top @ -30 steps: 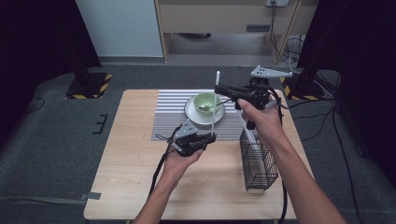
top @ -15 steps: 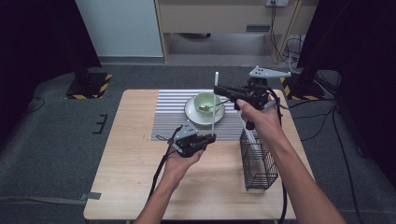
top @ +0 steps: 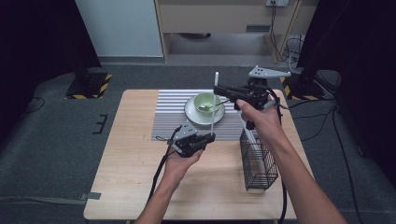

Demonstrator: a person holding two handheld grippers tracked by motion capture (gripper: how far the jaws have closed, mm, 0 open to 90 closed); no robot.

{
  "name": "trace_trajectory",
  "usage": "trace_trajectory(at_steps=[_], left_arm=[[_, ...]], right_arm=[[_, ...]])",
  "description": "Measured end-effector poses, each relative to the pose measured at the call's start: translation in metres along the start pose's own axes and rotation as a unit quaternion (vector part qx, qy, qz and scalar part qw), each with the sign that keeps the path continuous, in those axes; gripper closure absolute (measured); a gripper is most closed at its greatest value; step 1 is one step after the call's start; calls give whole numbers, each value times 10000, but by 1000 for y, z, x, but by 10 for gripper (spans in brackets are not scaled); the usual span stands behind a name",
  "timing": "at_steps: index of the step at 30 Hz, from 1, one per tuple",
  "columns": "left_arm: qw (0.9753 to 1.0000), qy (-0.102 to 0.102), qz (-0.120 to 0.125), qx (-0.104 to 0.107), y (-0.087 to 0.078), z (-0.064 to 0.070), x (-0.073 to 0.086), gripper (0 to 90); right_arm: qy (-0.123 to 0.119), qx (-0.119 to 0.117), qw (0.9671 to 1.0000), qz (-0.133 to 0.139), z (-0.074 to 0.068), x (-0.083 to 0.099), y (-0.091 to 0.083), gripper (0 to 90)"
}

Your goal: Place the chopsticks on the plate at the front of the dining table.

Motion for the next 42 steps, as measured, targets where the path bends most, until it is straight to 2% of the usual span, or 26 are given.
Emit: trace_trajectory(at_steps=[5,13,16,18,22,25,29,33,37,42], left_arm=[[10000,-6,23,-46,-1,0,0,865],[9998,-101,71,-127,-2,-3,-1,865],[9996,-135,98,-227,-4,-6,-1,865],[9994,-127,108,-311,-6,-8,-1,865],[9988,-182,167,-433,-9,-10,-2,865],[9981,-201,204,-542,-11,-11,-2,865],[9966,-301,268,-721,-14,-13,-2,866],[9947,-369,280,-915,-18,-18,-3,866],[9922,-571,332,-1053,-21,-25,-3,866],[9891,-743,319,-1231,-25,-34,-4,866]], right_arm=[[-6,10,10000,4,0,0,-1,822],[-31,94,9999,-18,2,4,-6,693],[-92,285,9995,-17,3,8,-15,609],[-45,395,9992,96,7,14,-23,543],[41,891,9959,128,19,28,-40,457],[136,1251,9920,126,32,39,-54,408],[330,1684,9849,216,51,54,-70,316],[609,2117,9754,133,71,71,-81,256],[802,2524,9643,20,89,90,-88,222],[1085,2832,9529,-46,108,115,-96,204]])
Point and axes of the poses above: each handheld gripper's, and its own axes: y roughly forward along the jaws, x roughly out of its underside, z roughly to its right, the point moved 1 cm from there along y, roughly forward along the jaws, and after that the axes turned 12 degrees about -z, right-handed, at the moved point
